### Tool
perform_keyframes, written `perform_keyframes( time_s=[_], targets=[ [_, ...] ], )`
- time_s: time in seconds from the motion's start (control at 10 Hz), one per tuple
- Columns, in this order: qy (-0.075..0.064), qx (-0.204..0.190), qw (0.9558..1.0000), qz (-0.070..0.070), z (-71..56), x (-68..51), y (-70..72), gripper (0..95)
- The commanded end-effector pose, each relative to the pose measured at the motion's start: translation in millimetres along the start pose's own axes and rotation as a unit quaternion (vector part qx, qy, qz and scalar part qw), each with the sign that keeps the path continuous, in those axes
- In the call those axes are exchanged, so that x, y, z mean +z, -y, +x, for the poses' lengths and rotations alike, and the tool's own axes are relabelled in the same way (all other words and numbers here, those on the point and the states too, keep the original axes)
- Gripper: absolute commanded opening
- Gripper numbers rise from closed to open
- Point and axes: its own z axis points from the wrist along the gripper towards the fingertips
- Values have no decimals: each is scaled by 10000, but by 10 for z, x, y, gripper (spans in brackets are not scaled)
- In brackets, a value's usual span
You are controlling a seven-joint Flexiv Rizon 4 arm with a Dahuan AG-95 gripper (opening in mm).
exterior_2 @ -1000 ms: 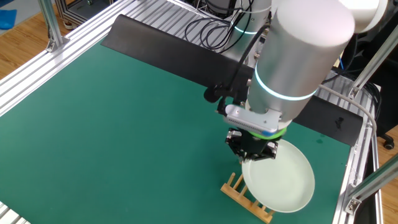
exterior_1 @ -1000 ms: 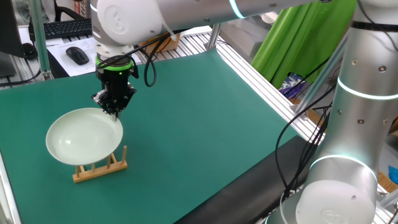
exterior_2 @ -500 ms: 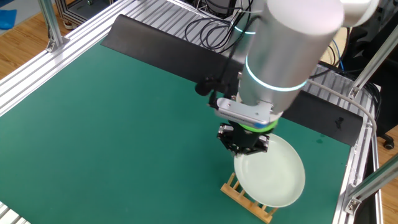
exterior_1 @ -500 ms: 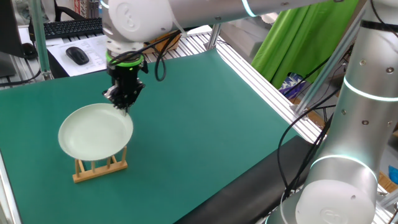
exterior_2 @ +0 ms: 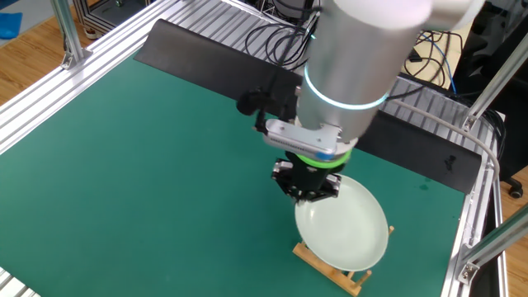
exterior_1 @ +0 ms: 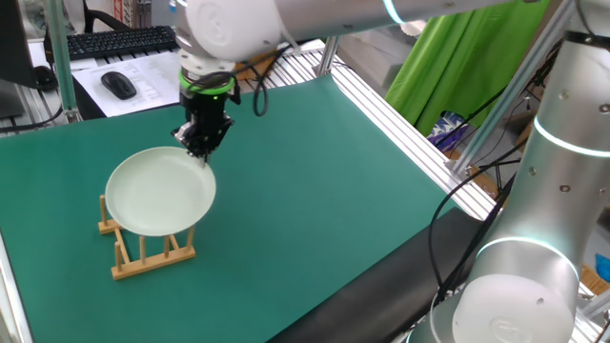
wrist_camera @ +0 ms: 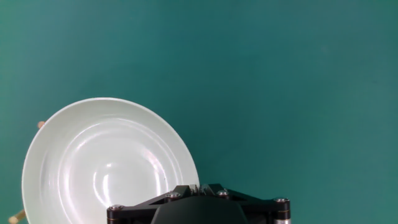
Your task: Take the dish off the dish rack
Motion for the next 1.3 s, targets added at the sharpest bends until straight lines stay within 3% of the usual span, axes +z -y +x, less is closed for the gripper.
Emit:
perform_keyframes(
  time_s=[0.1,0.5,0.7,0.9,1.0,1.3],
  targets=[
    [-16,-2,10000,8,-31,-9,19,0],
    [53,-3,10000,23,-32,-10,21,0],
    [62,23,10000,-37,-32,-10,21,0],
    [-15,129,9999,-62,-32,-10,21,0],
    [-64,139,9999,6,-32,-10,21,0],
    [-81,465,9989,36,-32,-10,21,0]
  ],
)
